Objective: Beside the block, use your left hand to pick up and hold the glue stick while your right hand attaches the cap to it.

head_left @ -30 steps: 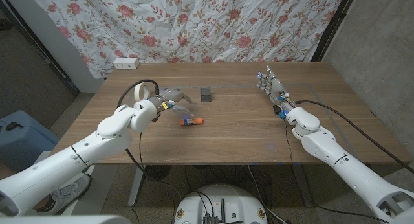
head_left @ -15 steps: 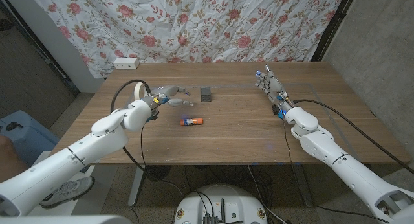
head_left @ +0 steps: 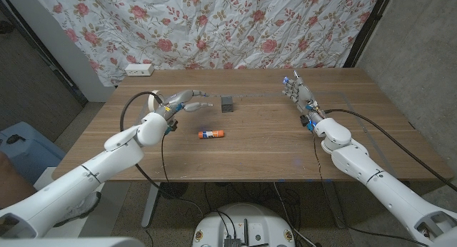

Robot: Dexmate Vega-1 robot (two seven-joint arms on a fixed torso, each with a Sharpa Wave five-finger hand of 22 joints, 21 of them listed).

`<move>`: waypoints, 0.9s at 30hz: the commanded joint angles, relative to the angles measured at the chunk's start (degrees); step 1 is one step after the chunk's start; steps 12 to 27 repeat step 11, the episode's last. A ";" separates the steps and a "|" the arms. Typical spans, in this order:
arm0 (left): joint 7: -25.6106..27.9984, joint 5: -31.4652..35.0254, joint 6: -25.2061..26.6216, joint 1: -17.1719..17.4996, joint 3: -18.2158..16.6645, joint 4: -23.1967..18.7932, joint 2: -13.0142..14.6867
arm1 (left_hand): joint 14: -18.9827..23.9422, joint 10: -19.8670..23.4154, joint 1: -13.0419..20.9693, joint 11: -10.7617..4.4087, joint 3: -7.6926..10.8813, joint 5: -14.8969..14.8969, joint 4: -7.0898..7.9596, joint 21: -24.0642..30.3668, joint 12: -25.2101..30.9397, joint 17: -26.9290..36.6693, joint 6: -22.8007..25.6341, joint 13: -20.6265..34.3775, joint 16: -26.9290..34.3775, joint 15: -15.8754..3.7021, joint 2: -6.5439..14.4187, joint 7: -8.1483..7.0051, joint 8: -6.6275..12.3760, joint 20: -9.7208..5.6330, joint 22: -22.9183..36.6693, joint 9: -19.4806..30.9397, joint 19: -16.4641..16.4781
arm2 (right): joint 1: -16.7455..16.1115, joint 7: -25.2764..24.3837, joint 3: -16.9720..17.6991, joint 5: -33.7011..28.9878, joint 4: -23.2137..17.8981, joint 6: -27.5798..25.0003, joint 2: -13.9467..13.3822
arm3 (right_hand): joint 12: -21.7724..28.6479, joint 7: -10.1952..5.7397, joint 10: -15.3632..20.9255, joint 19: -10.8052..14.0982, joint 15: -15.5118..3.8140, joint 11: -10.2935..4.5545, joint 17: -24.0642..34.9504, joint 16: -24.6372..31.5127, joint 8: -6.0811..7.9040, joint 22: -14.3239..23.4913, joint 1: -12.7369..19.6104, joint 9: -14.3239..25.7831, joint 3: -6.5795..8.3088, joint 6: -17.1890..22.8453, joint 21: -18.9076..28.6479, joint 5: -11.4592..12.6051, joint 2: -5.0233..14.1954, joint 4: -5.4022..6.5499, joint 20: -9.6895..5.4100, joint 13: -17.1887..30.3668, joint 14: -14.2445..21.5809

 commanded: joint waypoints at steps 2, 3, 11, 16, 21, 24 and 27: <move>8.00 -5.79 -6.56 -1.33 0.85 8.20 -5.45 | 0.80 -0.13 0.17 0.61 0.81 0.41 -0.10 0.48 0.53 0.16 0.37 -0.02 0.39 -2.16 1.30 0.14 0.32 0.23 0.12 0.09 1.03 | -0.52 -2.66 0.62 -0.01 -0.78 -1.42 0.29 | 0.17 0.11 -0.24 0.06 0.04 -0.02 0.21 0.38 -0.20 0.14 0.28 -0.07 0.21 -0.39 0.19 0.29 0.48 0.30 -0.28 0.07 0.48; 8.43 -6.22 -6.78 -1.46 0.88 8.66 -5.93 | 0.87 -0.16 0.19 0.67 0.91 0.41 -0.11 0.48 0.53 0.16 0.40 -0.02 0.40 -2.12 1.48 0.15 0.32 0.24 0.12 0.09 1.08 | -0.52 -2.84 0.69 0.05 -0.79 -1.41 0.41 | 0.19 0.20 -0.22 0.09 0.22 -0.02 0.20 0.39 -0.16 0.14 0.28 -0.07 0.23 -0.36 0.21 0.30 0.51 0.30 -0.28 0.07 0.51; 12.81 -8.11 -8.40 -3.17 1.71 13.18 -10.14 | 1.94 0.02 0.01 0.80 1.62 0.39 -0.18 0.68 0.68 0.14 0.26 -0.02 0.60 -2.07 2.80 0.12 0.20 0.61 0.13 0.09 2.20 | -0.51 -4.63 1.16 0.85 -0.94 -2.82 1.12 | 0.18 0.13 -0.38 1.41 0.76 -0.03 0.15 0.38 0.01 0.17 0.33 -0.08 0.45 -0.28 0.68 0.38 0.82 0.34 -0.21 0.07 0.56; 12.81 -8.11 -8.40 -3.17 1.71 13.18 -10.14 | 1.94 0.02 0.01 0.80 1.62 0.39 -0.18 0.68 0.68 0.14 0.26 -0.02 0.60 -2.07 2.80 0.12 0.20 0.61 0.13 0.09 2.20 | -0.51 -4.63 1.16 0.85 -0.94 -2.82 1.12 | 0.18 0.13 -0.38 1.41 0.76 -0.03 0.15 0.38 0.01 0.17 0.33 -0.08 0.45 -0.28 0.68 0.38 0.82 0.34 -0.21 0.07 0.56; 12.81 -8.11 -8.40 -3.17 1.71 13.18 -10.14 | 1.94 0.02 0.01 0.80 1.62 0.39 -0.18 0.68 0.68 0.14 0.26 -0.02 0.60 -2.07 2.80 0.12 0.20 0.61 0.13 0.09 2.20 | -0.51 -4.63 1.16 0.85 -0.94 -2.82 1.12 | 0.18 0.13 -0.38 1.41 0.76 -0.03 0.15 0.38 0.01 0.17 0.33 -0.08 0.45 -0.28 0.68 0.38 0.82 0.34 -0.21 0.07 0.56; 12.81 -8.11 -8.40 -3.17 1.71 13.18 -10.14 | 1.94 0.02 0.01 0.80 1.62 0.39 -0.18 0.68 0.68 0.14 0.26 -0.02 0.60 -2.07 2.80 0.12 0.20 0.61 0.13 0.09 2.20 | -0.51 -4.63 1.16 0.85 -0.94 -2.82 1.12 | 0.18 0.13 -0.38 1.41 0.76 -0.03 0.15 0.38 0.01 0.17 0.33 -0.08 0.45 -0.28 0.68 0.38 0.82 0.34 -0.21 0.07 0.56; 12.81 -8.11 -8.40 -3.17 1.71 13.18 -10.14 | 1.94 0.02 0.01 0.80 1.62 0.39 -0.18 0.68 0.68 0.14 0.26 -0.02 0.60 -2.07 2.80 0.12 0.20 0.61 0.13 0.09 2.20 | -0.51 -4.63 1.16 0.85 -0.94 -2.82 1.12 | 0.18 0.13 -0.38 1.41 0.76 -0.03 0.15 0.38 0.01 0.17 0.33 -0.08 0.45 -0.28 0.68 0.38 0.82 0.34 -0.21 0.07 0.56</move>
